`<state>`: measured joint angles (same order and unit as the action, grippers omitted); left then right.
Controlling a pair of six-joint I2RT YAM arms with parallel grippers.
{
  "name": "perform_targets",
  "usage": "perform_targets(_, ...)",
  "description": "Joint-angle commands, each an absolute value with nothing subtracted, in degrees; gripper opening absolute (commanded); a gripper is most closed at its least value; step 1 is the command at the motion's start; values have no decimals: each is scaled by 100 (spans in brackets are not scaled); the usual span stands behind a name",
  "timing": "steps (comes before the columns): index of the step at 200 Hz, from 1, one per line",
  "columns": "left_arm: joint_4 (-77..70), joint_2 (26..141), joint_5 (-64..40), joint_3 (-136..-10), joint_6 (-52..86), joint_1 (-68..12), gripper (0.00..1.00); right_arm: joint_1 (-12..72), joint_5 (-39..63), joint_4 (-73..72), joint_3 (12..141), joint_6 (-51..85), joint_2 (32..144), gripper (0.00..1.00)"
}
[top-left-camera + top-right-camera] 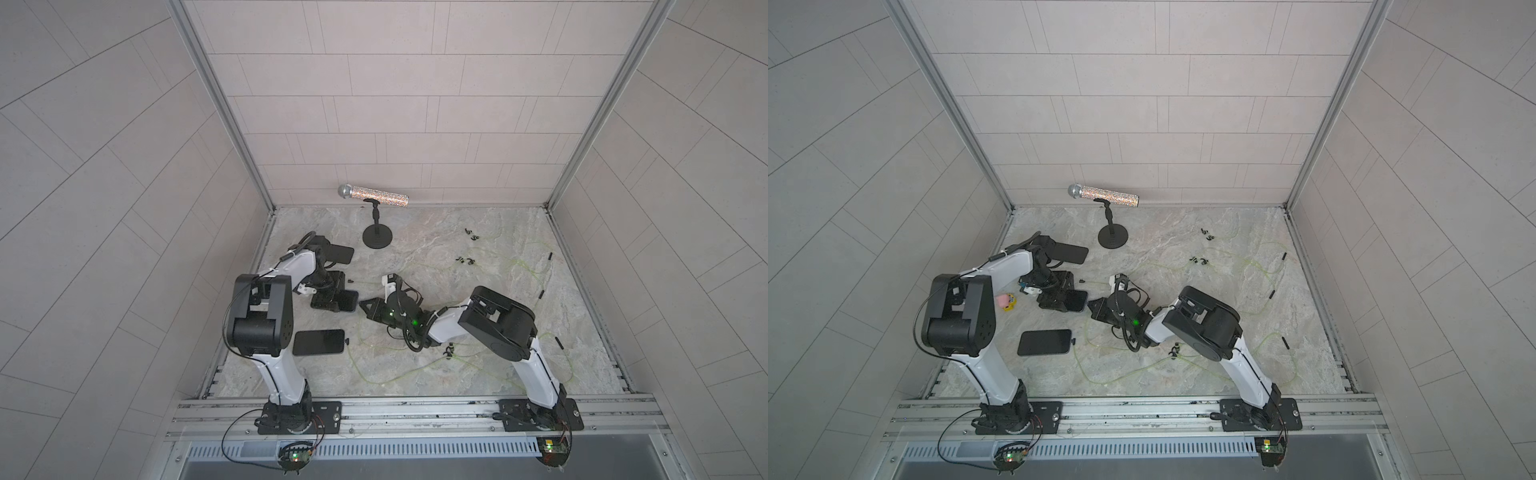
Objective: Plug wired earphones into phones
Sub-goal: Insert the wired earphone into the phone.
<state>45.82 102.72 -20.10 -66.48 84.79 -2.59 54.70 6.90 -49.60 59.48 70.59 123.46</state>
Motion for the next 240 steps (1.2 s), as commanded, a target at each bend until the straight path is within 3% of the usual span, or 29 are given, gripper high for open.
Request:
perform_targets(1, 4717, 10090, -1979, -6605, 8464, -220, 64, 5502, 689, -5189, 5902, 7081, 12392, 0)
perform_targets(240, 4657, 10009, -2027, -6565, 8463, -205, 61, 5512, 736, -5045, 6053, 7108, 12480, 0)
